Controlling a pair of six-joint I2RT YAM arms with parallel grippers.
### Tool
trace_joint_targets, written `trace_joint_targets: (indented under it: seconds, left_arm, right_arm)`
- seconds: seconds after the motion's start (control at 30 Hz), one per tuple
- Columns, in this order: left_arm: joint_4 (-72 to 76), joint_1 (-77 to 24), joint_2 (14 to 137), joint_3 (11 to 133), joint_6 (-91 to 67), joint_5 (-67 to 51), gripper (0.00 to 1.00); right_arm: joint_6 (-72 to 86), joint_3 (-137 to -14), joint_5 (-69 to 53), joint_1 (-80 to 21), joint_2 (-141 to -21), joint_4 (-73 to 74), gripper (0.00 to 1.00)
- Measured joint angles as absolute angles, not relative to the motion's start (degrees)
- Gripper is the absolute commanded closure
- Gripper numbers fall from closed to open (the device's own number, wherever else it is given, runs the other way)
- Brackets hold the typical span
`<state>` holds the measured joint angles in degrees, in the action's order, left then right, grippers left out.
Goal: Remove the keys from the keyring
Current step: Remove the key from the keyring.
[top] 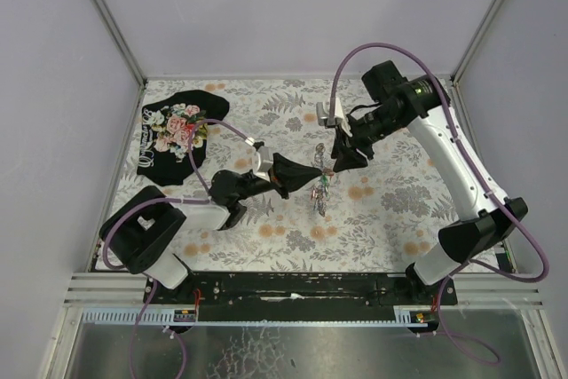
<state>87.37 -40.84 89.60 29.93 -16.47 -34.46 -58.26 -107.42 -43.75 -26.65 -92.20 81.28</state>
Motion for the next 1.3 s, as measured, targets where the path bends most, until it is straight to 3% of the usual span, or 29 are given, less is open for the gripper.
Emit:
trace_joint_targets:
  seconds: [0.27,0.7,1.3]
  left_arm:
    - [87.4,-40.8,86.5,29.6,-18.1,-34.0,1.00]
    - [87.4,-40.8,81.2,29.1,-20.9,-30.5,1.00]
    - [87.4,-40.8,79.0,28.5,-26.3,-24.6,1.00]
  right_arm:
    - [-53.4,-100.0,-56.8,-25.0,-86.9,74.5,0.58]
    - [-42.3,-93.1,-62.7,-24.3,-83.0,59.1,0.62]
    - [-42.2,-92.3,-63.5,-24.3,-82.5,55.7,0.68]
